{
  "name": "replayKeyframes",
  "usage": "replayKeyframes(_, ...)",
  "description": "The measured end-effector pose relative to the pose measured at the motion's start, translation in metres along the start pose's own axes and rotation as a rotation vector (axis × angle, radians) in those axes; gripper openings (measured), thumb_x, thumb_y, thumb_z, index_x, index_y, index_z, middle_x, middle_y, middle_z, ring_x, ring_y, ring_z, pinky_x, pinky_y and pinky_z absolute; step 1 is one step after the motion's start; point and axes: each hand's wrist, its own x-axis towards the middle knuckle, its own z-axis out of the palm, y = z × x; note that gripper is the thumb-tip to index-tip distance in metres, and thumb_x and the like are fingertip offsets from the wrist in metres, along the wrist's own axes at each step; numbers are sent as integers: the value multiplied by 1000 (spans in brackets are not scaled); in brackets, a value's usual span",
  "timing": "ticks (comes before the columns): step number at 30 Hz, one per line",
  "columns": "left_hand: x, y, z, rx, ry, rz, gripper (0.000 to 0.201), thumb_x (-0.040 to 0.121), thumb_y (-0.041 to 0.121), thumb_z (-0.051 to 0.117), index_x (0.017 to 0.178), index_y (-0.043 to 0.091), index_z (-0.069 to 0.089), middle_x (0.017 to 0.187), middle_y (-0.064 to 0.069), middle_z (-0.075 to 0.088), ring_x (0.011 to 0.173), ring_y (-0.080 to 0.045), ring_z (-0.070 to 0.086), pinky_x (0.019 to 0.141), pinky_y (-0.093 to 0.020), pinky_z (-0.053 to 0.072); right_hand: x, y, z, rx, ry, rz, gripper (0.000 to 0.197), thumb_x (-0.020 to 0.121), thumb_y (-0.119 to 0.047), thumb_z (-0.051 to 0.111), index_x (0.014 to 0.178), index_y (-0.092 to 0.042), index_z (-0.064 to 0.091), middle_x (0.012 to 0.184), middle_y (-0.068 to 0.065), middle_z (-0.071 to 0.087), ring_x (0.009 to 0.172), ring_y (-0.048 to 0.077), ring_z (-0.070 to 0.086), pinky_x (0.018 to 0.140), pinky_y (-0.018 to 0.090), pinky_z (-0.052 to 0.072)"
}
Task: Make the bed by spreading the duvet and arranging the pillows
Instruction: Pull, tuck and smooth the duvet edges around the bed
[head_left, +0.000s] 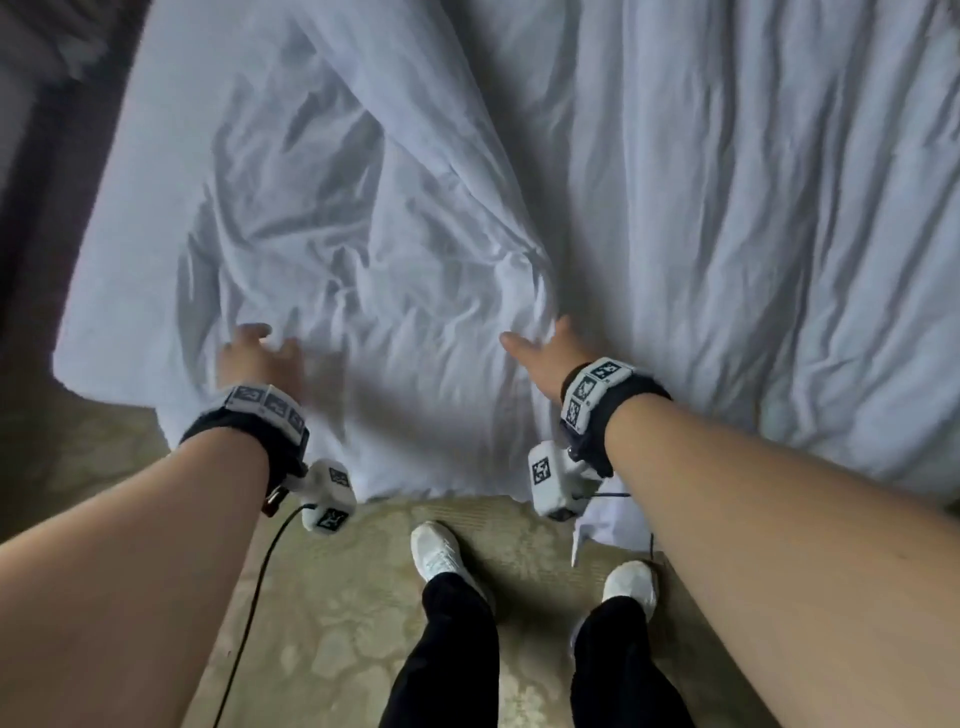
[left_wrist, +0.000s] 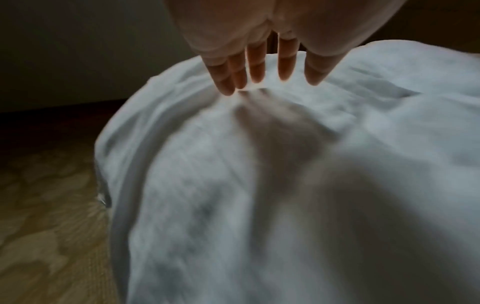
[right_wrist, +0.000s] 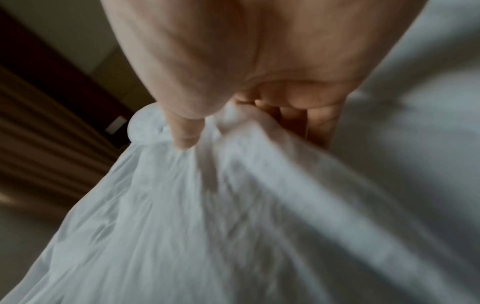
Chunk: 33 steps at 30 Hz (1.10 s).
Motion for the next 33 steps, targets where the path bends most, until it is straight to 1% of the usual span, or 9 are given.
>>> replayKeyframes(4,59,-49,-30,-18,69,-151,69,85,47,67,141,11,46,138,-21,54,123,-42,57,105,-49,47,8,-13,37,177,215,129,62,101,-54,45,139,-5,44,142,18,53,127,36,54,99,38,41)
replayKeyframes(8,104,-69,-47,-2,-91,-246,99,66,62,76,139,13,32,123,-23,56,107,-48,61,95,-58,50,10,-10,31,263,426,145,52,105,-48,38,126,-3,55,132,20,59,118,37,56,87,35,38)
replayKeyframes(10,108,-79,-42,66,-249,-236,85,78,67,72,133,8,48,120,-28,59,102,-45,62,93,-52,51,7,1,27,168,489,189,52,106,-45,37,127,-2,56,134,22,59,121,39,56,94,37,41)
replayKeyframes(14,110,-104,-36,144,-292,-56,63,92,65,58,110,6,65,102,-23,65,95,-41,61,81,-39,42,8,-3,28,47,460,314,43,108,-32,40,137,-1,49,141,22,54,128,38,53,100,37,40)
replayKeyframes(17,111,-106,-51,130,-303,-113,84,88,75,54,124,-1,60,121,-30,63,111,-46,61,92,-45,44,5,-18,22,-54,360,391,39,103,-15,47,138,1,44,142,25,50,128,38,51,101,39,41)
replayKeyframes(20,100,-94,-75,111,-377,-190,88,94,71,49,132,-8,58,131,-30,62,120,-44,59,100,-44,43,-14,-41,15,-142,368,420,42,99,-15,46,140,-4,41,144,24,42,130,42,46,107,46,40)
replayKeyframes(24,79,-47,-130,110,-401,-127,85,96,71,44,134,-4,56,132,-27,62,117,-42,60,94,-43,42,-47,-90,-12,-96,379,313,51,98,-18,48,147,-14,36,144,20,41,127,42,49,106,49,45)
replayKeyframes(26,67,-21,-169,67,-411,-46,81,98,70,37,123,-3,62,126,-24,66,107,-39,63,92,-41,45,-69,-120,-32,-29,398,225,54,98,-20,50,149,-15,34,146,19,43,128,41,50,104,45,45)
replayKeyframes(33,43,49,-306,-398,-368,43,61,96,66,47,105,7,58,105,-13,66,100,-36,70,95,-52,57,-160,-225,-88,95,462,-45,52,97,-26,53,146,-11,41,145,16,50,124,36,55,98,38,47)
